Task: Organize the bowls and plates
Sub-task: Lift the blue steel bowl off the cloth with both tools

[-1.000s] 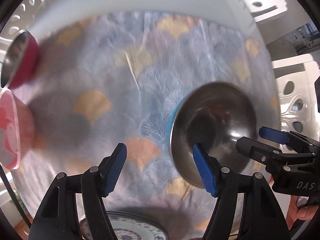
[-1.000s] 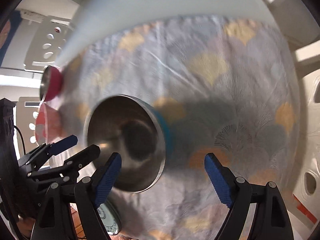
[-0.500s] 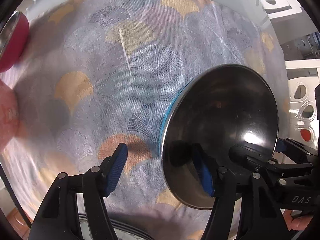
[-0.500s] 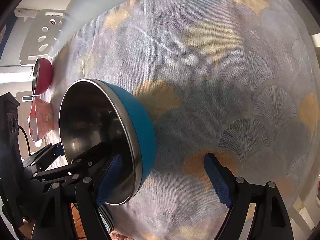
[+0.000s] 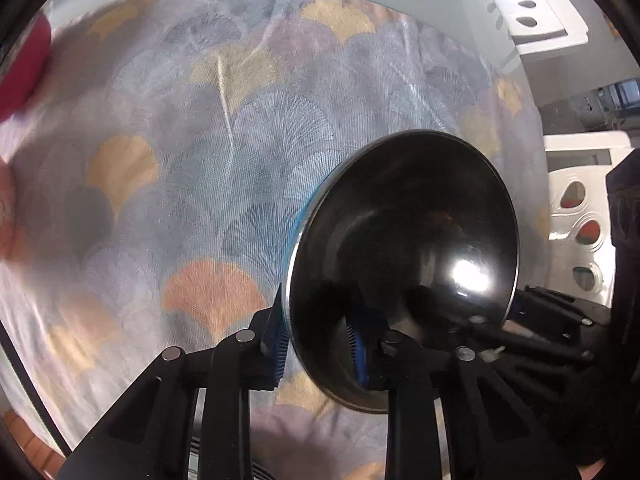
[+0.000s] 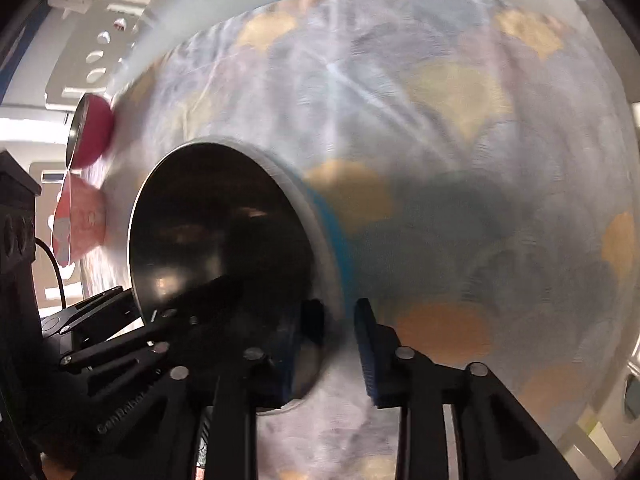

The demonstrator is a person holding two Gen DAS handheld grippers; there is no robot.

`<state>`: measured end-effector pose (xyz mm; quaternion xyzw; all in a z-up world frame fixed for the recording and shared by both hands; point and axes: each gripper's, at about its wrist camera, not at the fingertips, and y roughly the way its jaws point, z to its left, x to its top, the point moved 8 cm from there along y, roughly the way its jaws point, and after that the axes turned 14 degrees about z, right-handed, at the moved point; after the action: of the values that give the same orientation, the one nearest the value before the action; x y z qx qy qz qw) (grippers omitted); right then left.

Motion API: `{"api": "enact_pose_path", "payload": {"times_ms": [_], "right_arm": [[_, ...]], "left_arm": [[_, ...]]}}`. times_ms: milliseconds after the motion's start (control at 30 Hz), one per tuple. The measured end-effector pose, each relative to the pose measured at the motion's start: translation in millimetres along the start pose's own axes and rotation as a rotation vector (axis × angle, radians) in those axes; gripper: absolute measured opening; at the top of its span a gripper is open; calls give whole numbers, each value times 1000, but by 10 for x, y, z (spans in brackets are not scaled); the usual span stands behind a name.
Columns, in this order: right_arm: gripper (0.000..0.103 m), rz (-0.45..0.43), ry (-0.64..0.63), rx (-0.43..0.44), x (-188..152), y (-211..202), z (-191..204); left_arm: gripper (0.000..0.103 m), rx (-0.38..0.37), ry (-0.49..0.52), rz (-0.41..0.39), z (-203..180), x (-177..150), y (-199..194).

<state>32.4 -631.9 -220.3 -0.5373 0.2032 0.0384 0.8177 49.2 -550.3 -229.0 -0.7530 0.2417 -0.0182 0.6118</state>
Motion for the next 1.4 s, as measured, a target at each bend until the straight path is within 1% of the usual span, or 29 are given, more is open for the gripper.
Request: {"api": "enact_pose_path", "payload": {"times_ms": [67, 133, 200, 300, 467, 567, 700, 833, 1133, 1400], "right_arm": [[27, 0, -25, -75, 16, 19, 76], [27, 6, -43, -95, 38, 29, 160], [27, 12, -54, -98, 69, 31, 231], [27, 16, -66, -107, 118, 46, 370], [27, 17, -77, -94, 118, 44, 530], [27, 16, -88, -92, 128, 66, 639], [27, 5, -100, -79, 159, 121, 843], [27, -5, -115, -61, 167, 168, 1035], [27, -26, -135, -61, 211, 186, 1422], [27, -44, -136, -67, 275, 255, 1826]], "left_arm": [[20, -41, -32, 7, 82, -38, -17], [20, -69, -53, 7, 150, -83, -24], [20, -68, -58, 0, 185, -112, -58], [20, -68, -62, -11, 263, -71, -104], [20, -89, -79, -29, 405, -63, -187], [20, -77, -83, -43, 449, -35, -221], [20, -44, -83, -66, 597, -65, -320], [20, -26, -92, -79, 717, -75, -373], [21, -20, -93, -104, 989, -163, -548], [21, -16, -79, -119, 1142, -245, -726]]}}
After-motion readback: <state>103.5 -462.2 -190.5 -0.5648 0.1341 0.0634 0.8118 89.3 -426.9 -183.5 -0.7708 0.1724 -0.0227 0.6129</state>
